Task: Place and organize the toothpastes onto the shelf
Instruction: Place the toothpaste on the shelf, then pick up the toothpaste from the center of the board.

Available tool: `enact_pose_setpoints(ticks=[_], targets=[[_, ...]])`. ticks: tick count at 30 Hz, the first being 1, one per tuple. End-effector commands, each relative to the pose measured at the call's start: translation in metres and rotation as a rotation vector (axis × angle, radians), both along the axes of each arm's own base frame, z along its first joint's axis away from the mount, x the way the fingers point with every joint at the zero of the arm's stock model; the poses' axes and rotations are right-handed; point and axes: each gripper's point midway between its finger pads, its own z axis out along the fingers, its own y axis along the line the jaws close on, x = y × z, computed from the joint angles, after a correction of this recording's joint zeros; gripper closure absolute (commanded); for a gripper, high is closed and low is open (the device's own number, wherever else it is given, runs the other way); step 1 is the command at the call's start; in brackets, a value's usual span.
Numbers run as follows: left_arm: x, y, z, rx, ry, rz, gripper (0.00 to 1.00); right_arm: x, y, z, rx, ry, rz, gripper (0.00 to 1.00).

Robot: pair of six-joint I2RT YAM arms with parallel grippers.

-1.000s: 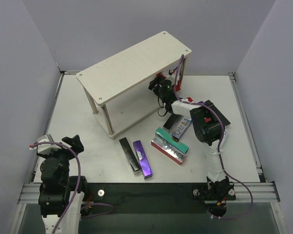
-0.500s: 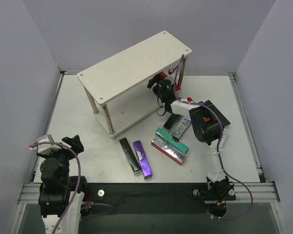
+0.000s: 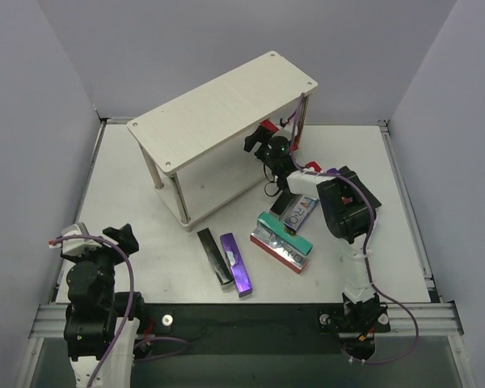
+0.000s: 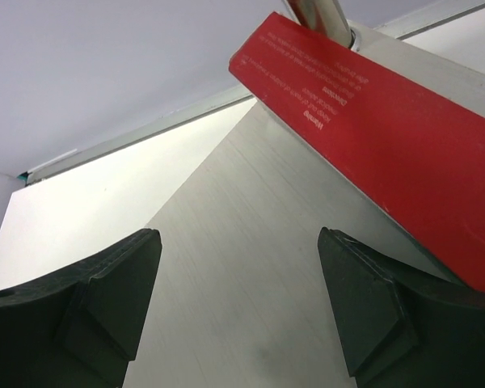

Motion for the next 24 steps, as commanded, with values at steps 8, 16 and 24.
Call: enact_pose_setpoints(ticks=[8,16,24], targets=[[-0.014,0.000,0.030,0.013,-0.170,0.001,0.05,-0.054,-0.002,0.041,0.015,-0.011,0.134,0.15],[-0.016,0.000,0.032,0.007,-0.176,-0.002,0.03,-0.128,-0.036,0.056,-0.055,0.128,0.186,0.13],[-0.015,-0.013,0.034,0.000,-0.182,-0.079,0.03,-0.195,-0.146,0.062,-0.144,0.309,0.034,0.10]])
